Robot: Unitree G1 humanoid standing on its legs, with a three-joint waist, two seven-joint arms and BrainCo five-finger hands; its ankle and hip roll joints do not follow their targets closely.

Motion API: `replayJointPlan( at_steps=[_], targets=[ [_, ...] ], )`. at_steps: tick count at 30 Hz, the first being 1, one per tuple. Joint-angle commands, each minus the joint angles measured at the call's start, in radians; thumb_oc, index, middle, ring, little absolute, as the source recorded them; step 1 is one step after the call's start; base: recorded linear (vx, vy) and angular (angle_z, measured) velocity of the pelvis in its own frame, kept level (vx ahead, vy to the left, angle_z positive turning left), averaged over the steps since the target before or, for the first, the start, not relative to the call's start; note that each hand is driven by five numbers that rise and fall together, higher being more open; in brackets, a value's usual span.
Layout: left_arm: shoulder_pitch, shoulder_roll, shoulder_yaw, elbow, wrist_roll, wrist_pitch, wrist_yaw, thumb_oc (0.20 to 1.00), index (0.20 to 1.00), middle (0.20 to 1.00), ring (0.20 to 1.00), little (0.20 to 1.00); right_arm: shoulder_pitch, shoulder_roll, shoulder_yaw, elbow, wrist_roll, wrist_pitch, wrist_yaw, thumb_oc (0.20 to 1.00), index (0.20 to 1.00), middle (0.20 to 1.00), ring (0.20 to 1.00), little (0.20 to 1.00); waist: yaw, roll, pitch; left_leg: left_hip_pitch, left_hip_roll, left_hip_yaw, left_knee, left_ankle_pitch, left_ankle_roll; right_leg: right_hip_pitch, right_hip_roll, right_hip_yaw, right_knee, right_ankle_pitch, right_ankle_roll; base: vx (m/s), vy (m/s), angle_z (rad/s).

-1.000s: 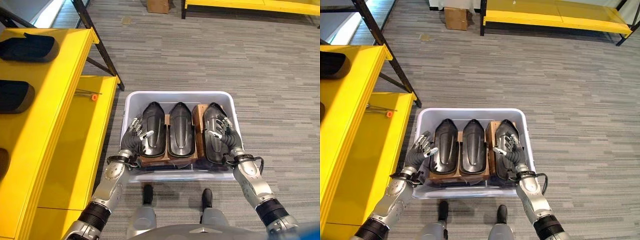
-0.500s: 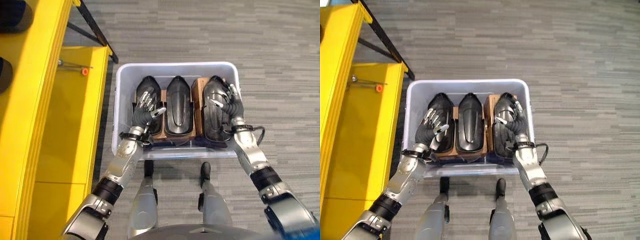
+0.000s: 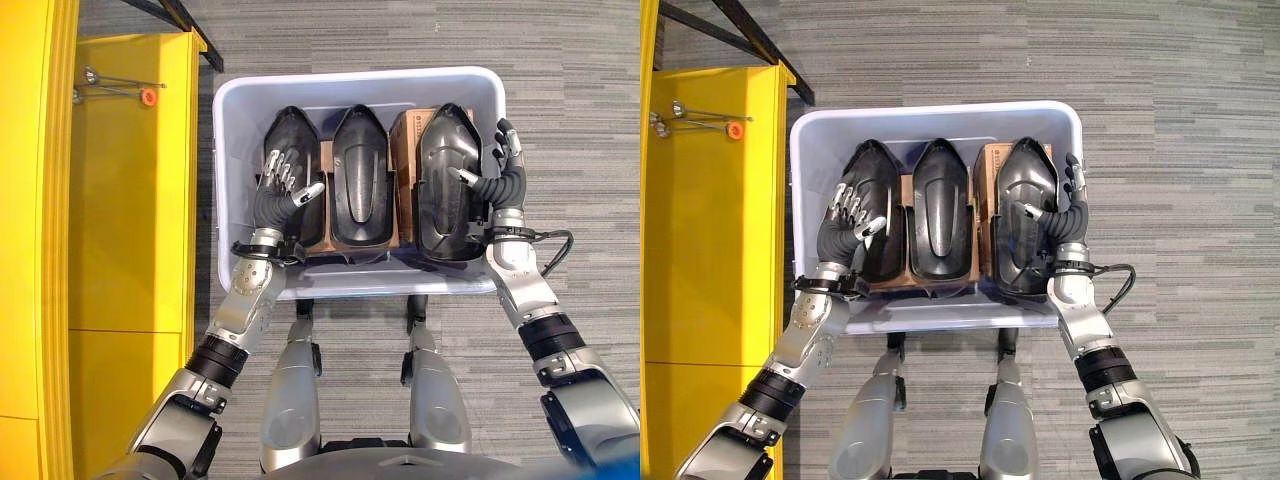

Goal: Move parts from the plastic box to the shelf.

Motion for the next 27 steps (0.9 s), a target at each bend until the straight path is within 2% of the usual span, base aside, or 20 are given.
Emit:
replayJointPlan(
  at_steps=[1,27],
  targets=[
    [-0.011,-0.004,0.039,-0.044,0.043,-0.068,0.01,1.0,1.0,1.0,1.0,1.0,0.023,-0.02,-0.035,-0.058,-0.049,-0.08,-0.039,1.0,1.0,1.0,1.0,1.0,-0.003,-0.023,-0.074,-0.054,0.007,-0.001,0.11,-0.049,0.014,-0.014,-0.021,0.029,0.063,0.042,0.022,0.0,0.0,0.0],
    [-0.018,-0.009,0.019,-0.068,0.037,-0.085,0.03,1.0,1.0,1.0,1.0,1.0,0.024,0.035,0.043,0.009,-0.011,-0.087,-0.032,1.0,1.0,1.0,1.0,1.0,-0.011,-0.017,-0.051,-0.105,-0.006,-0.005,0.111,-0.041,0.016,-0.056,-0.019,0.025,0.061,0.046,0.021,0.0,-0.001,0.0]
  ],
)
